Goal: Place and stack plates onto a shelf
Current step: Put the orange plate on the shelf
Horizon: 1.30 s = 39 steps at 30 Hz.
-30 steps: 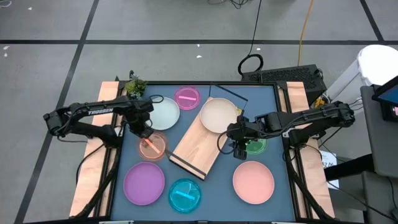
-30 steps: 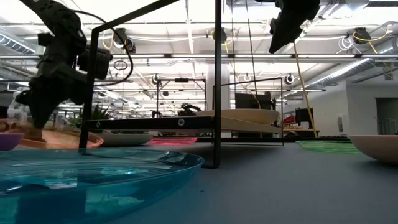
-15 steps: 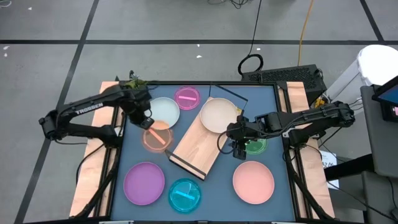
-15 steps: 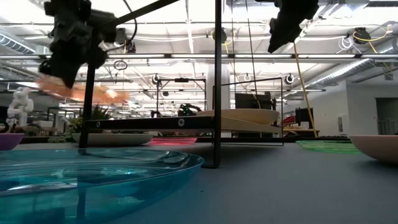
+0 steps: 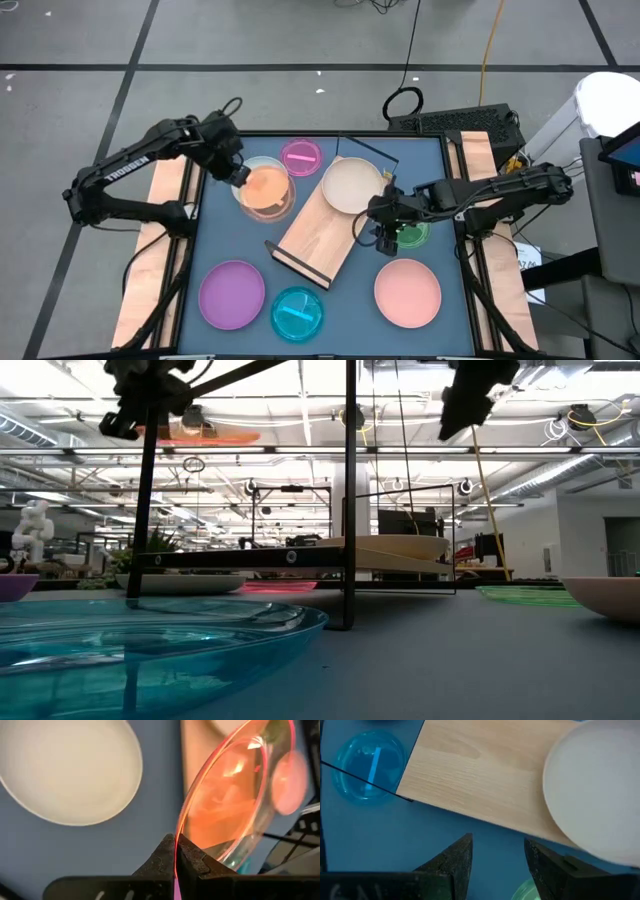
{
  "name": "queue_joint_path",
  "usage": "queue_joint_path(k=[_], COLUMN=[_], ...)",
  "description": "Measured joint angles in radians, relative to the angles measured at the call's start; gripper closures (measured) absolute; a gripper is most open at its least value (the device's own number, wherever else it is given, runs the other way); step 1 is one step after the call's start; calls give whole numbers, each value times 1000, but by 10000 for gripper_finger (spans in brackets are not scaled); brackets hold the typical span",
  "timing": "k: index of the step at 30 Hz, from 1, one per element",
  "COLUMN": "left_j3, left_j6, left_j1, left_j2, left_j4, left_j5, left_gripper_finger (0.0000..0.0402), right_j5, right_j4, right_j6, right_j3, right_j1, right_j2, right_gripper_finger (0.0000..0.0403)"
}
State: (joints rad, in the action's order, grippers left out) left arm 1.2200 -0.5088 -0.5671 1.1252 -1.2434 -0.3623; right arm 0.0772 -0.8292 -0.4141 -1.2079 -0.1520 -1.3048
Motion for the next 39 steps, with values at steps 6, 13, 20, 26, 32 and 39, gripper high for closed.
queue_joint_path(k=[6,13,20,26,32,39], left_j3=[77,153,197,197,197,196], left_j6=[-41,-101,-115,-141,-99,-34], left_j1=[9,63,151,218,254,245], left_j2=[4,73,195,291,372,422], left_j4=[16,21,57,128,157,204], left_j5=[-4,-4,-4,24,67,61], left_gripper_finger=[401,401,401,401,401,401], right_j5=[5,72,80,81,67,-1], right_j4=[-69,-149,-161,-198,-235,-254], right_j6=[-105,-193,-202,-178,-187,-229], right_j3=[0,0,0,0,0,0], right_j1=[0,0,0,0,0,0], right_j2=[101,203,252,262,263,268], right_gripper_finger=[243,243,243,243,243,243])
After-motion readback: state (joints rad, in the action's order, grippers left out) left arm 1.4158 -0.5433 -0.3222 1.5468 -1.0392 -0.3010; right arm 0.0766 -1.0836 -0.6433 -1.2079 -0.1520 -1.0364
